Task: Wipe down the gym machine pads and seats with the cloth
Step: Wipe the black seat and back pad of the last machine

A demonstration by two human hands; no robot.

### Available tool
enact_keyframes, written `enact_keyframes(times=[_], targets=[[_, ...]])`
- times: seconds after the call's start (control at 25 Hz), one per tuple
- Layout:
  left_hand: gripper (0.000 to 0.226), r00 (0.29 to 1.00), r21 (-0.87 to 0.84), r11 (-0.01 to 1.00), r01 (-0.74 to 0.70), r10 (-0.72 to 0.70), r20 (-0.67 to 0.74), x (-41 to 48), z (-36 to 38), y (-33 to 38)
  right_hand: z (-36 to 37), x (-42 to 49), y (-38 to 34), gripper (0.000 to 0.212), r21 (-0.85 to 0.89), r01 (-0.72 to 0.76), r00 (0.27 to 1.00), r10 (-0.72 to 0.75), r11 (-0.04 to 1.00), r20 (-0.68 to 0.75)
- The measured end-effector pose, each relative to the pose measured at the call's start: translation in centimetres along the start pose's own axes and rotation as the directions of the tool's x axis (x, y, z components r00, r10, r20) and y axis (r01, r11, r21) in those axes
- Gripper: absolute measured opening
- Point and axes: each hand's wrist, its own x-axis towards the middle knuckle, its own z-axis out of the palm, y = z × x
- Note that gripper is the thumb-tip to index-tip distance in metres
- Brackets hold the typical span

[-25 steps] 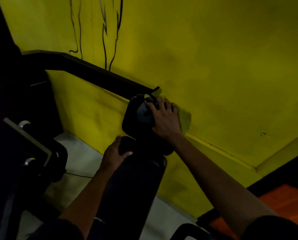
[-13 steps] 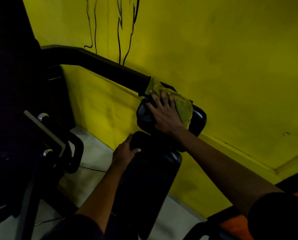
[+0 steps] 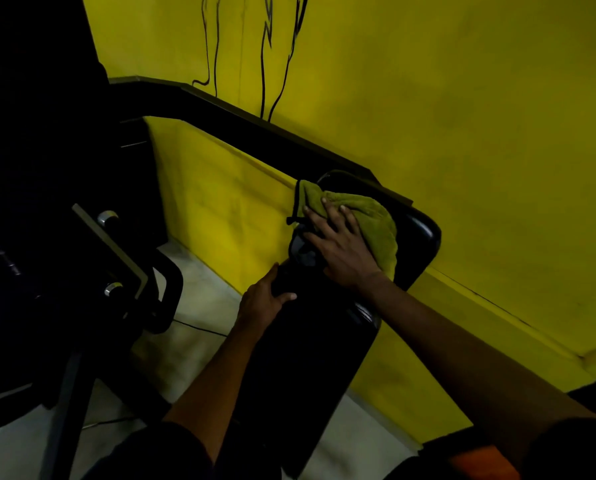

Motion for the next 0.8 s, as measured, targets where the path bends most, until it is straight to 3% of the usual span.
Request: enact_keyframes(times=[0.12,0.24,0.32,0.4,0.48,0.56,0.64,0.72,0.8], targets=[[0.085,1.000,-0.080,0.997,-0.009,0.007,-0.026,-0.3,0.3,0.0,0.5,2.7,-1.2,0.063,0.015,0.057,0.997,-0.058,0.998,0.057],[0.080,0.999,-0.063,0.998,-0.006,0.003,-0.036,-0.4,0.3,0.2,-0.8,4.4,-1.0,0.067,0.055,0.048,0.989,-0.055,0.997,0.140],[0.084,1.000,-0.030,1.000,-0.010,0.009,-0.019,-0.3,0.0,0.1,-2.2,4.7,0.2,0.069,0.063,0.012,0.992,-0.020,0.998,0.122],[0.086,1.000,0.001,1.000,0.002,-0.002,-0.022,-0.2,-0.2,0.1,-3.8,4.7,1.8,0.071,0.039,-0.059,0.995,0.055,0.998,0.080],[0.085,1.000,0.001,1.000,0.015,-0.015,-0.016,-0.3,-0.4,0.5,-5.2,4.4,3.8,0.076,0.040,-0.221,0.974,0.218,0.975,0.057],[0.084,1.000,0.015,1.000,0.000,-0.001,0.016,-0.3,-0.7,0.9,-6.2,4.0,5.7,0.079,0.131,-0.354,0.935,0.350,0.926,0.052],[0.081,0.998,0.039,0.999,-0.010,0.008,0.055,0.1,-1.3,1.6,-6.8,3.2,6.8,0.079,0.203,-0.392,0.920,0.384,0.897,0.080],[0.079,0.996,-0.051,0.996,-0.074,0.076,0.041,0.5,-1.8,3.8,-7.0,2.1,7.4,0.076,0.233,-0.435,0.900,0.425,0.870,0.095],[0.074,0.971,-0.149,0.961,-0.232,0.221,-0.086,0.8,-2.4,7.2,-6.7,1.0,7.4,0.075,0.233,-0.494,0.868,0.489,0.838,0.086]])
